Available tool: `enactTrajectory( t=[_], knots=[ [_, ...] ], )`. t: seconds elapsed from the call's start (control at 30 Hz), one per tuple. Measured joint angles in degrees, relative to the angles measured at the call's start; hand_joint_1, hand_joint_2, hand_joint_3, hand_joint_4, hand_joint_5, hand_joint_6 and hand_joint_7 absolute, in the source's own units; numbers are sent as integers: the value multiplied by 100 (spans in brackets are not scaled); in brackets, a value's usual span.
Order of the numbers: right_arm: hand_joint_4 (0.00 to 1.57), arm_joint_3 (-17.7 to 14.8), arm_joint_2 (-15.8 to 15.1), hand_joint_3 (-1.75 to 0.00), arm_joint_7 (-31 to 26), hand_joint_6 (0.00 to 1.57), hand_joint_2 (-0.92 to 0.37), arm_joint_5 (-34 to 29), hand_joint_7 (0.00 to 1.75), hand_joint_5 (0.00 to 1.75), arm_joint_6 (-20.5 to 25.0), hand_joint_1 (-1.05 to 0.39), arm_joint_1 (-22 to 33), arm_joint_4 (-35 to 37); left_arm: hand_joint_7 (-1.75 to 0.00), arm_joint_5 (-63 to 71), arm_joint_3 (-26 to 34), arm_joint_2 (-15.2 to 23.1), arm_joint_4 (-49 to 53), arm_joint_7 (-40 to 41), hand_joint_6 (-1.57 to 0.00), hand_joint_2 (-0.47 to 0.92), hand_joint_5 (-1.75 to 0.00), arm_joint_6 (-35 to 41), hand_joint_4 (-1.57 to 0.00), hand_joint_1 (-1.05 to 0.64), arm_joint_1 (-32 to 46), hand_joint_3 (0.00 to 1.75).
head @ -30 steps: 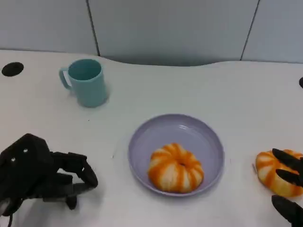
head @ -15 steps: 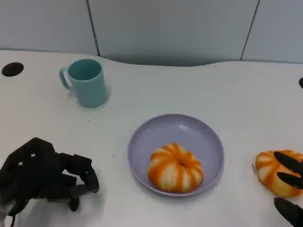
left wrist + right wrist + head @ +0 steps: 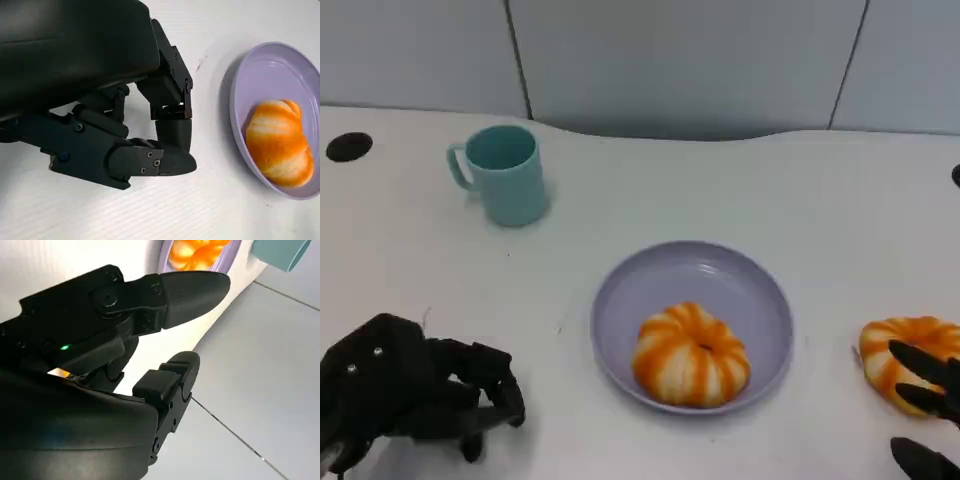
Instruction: Grasp the bread from the table and place it into the plate.
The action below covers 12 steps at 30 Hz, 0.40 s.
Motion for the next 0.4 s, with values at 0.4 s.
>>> enactTrajectory(
  t=[0.4],
  knots=[
    [80, 49, 3, -32, 80, 68, -92, -167, 0, 0, 204, -36, -41, -14, -128, -35, 13, -14, 73, 0, -71, 92, -165, 86, -68, -59, -71, 35]
  ],
)
